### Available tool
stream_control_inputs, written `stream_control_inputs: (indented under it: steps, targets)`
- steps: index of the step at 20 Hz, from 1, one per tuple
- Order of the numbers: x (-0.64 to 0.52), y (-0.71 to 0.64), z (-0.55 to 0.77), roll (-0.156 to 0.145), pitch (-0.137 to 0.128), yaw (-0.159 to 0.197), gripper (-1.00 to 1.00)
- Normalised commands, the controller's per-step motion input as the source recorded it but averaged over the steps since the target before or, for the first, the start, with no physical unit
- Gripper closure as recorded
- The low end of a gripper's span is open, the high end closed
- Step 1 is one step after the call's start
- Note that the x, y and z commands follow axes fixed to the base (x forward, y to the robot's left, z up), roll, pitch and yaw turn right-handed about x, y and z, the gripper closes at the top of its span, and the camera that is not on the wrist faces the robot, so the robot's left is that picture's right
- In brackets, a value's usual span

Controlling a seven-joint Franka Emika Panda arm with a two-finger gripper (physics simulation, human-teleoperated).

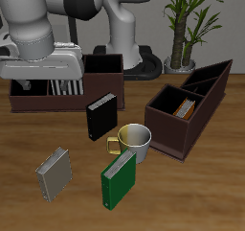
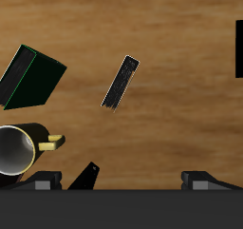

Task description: Place the orange book into the left desk caddy's right compartment and place the striped book into the back desk caddy's front compartment and place the yellow book into the back desk caddy's back compartment

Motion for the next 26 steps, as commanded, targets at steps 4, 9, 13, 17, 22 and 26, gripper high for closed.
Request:
stream_control_inputs:
  steps: [4, 9, 13, 17, 22, 26]
  targets:
    - [0.2, -0.17, 0.13, 0.008, -0.055, -0.035, -1.0]
    - [0.26, -0.18, -0.09, -0.003, -0.011, -0.05, -1.0]
    - [0.19, -0.04, -0.1, 0.03, -0.055, -0.018, -1.0]
    - [0.12, 0.01, -0.19, 0.066, 0.051, -0.015, -1.0]
    - [0.22, -0.09, -0.31, 0.047, 0.032, 0.016, -1.0]
    - [0.28, -0.16, -0.44, -0.046, -0.009, -0.071, -1.0]
